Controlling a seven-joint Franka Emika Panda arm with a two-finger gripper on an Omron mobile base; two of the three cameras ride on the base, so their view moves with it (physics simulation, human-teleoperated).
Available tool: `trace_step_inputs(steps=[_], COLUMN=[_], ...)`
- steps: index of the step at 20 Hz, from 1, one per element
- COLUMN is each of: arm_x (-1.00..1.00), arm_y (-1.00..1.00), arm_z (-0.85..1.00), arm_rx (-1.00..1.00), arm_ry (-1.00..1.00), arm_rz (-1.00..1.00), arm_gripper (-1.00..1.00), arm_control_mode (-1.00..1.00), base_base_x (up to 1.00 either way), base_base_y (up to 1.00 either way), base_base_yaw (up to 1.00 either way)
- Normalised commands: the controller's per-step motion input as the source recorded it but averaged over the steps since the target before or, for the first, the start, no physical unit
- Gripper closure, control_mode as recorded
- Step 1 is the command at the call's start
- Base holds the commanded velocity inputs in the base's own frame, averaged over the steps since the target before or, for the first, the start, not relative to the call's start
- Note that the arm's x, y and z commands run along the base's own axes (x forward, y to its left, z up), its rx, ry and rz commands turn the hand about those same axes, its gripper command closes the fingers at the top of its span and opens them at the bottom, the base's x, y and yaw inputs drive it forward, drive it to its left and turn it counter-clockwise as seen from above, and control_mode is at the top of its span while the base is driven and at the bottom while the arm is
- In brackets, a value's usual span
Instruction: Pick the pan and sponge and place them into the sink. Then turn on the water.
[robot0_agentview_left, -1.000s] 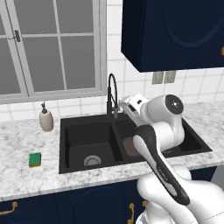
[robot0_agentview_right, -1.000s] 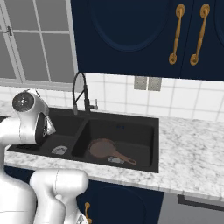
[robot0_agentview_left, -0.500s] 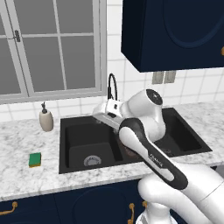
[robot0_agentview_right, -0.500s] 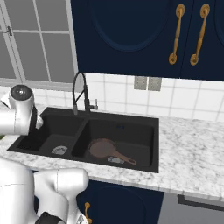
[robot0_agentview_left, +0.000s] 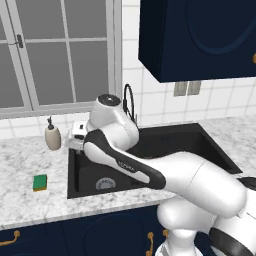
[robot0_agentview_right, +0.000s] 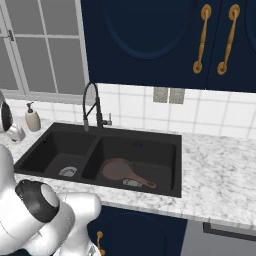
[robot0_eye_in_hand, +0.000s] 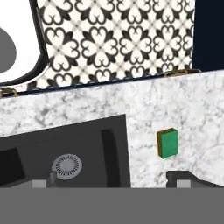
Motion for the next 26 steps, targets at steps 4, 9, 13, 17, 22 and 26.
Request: trace_step_inputs(steps=[4, 9, 13, 17, 22, 26], arm_x=[0.15, 0.02, 0.04, 0.11, 0.19, 0.28], arm_y=[0.89, 0.67, 0.57, 0.48, 0.26, 0.18], arm_z=[-0.26, -0.4, -0.46, -0.53, -0.63, -0.38], arm_rx=[-0.26, -0.18, -0.12, -0.08, -0.02, 0.0], arm_ry=[0.18, 0.03, 0.01, 0.0, -0.04, -0.04], arm_rz=[0.06, 0.02, 0.01, 0.01, 0.02, 0.0], arm_gripper=[-1.0, -1.0, -1.0, -1.0, -1.0, -1.0], arm_control_mode=[-1.0, -1.0, -1.0, -1.0, -1.0, -1.0], base_base_x=[0.0, 0.0, 0.0, 0.0, 0.0, 0.0], base_base_y=[0.0, 0.0, 0.0, 0.0, 0.0, 0.0], base_base_yaw=[0.0, 0.0, 0.0, 0.0, 0.0, 0.0])
